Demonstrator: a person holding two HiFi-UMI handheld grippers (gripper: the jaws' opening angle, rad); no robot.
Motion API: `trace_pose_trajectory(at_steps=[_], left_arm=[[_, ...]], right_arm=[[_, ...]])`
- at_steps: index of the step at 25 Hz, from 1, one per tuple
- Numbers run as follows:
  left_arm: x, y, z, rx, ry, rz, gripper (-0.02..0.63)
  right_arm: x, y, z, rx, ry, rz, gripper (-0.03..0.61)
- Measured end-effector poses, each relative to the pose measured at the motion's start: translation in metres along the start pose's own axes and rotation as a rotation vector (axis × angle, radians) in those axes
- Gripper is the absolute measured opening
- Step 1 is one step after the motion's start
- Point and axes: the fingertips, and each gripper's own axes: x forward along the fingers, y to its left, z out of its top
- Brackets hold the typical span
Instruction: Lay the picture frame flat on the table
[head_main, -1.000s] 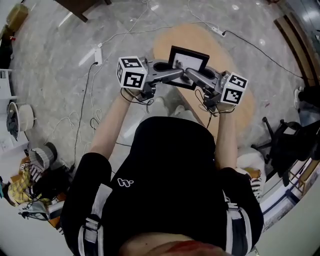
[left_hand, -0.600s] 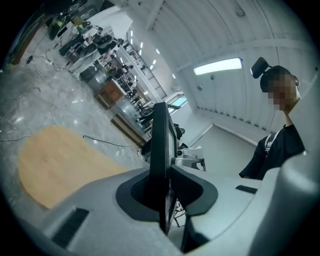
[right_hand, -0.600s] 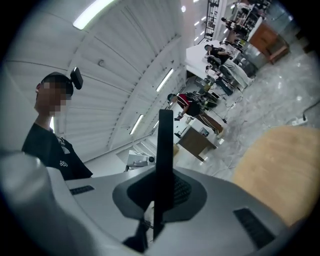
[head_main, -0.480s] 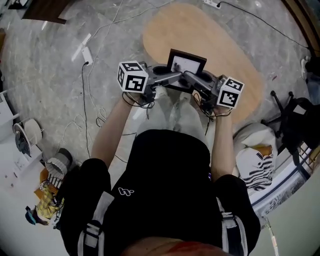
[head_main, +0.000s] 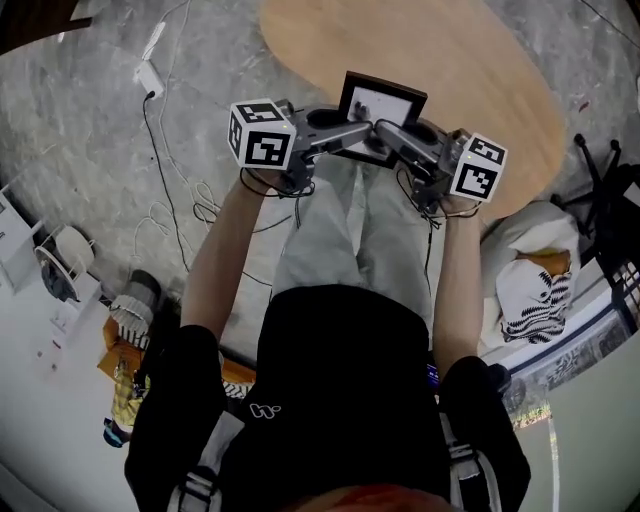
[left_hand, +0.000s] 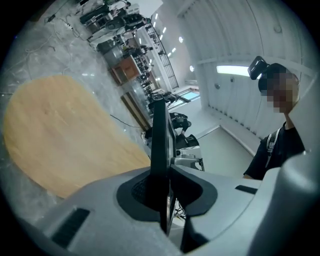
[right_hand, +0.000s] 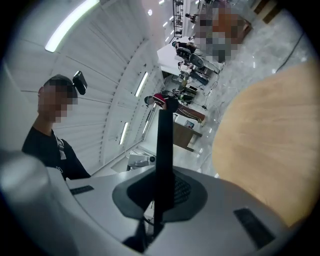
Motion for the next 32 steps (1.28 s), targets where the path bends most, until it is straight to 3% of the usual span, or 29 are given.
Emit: trace_pose_trajectory(at_steps=[4,12,15,19,22,24,32], left_arm=[[0.019,0.051,-0.016,-0.037,-0.007,-0.042,0.035],[0.023,0.072,-0.033,-0.026,-0.012,-0.14,0.028],[0.008,0.084,-0.038,-0.013,-0.022,-0.138,0.135],[0.007,0.114,-0.039,-0.015,-0.048,-0.017,0.136],[0.016,0.137,-0.044,-0.002,-0.049,0.103,0.017],[0.015,0.143,-0.047,0.016,-0.05,0.147,0.009],[0.017,0.155,-0.061,0.029,-0.029,0.263,0.008]], right_arm=[[-0.003,-0.06,-0.014,0.046,-0.033,0.003,0.021],[-0.01,-0.078,-0.028,0.047,-0.069,0.078,0.017],[-0.014,-0.083,-0.028,0.053,-0.098,0.075,0.017],[-0.04,-0.126,-0.016,0.079,-0.148,-0.072,0.017],[-0.058,-0.173,-0.012,0.096,-0.138,-0.212,0.017],[-0.058,-0.193,-0.011,0.093,-0.116,-0.285,0.017],[-0.04,-0.231,-0.015,0.134,-0.064,-0.405,0.017]])
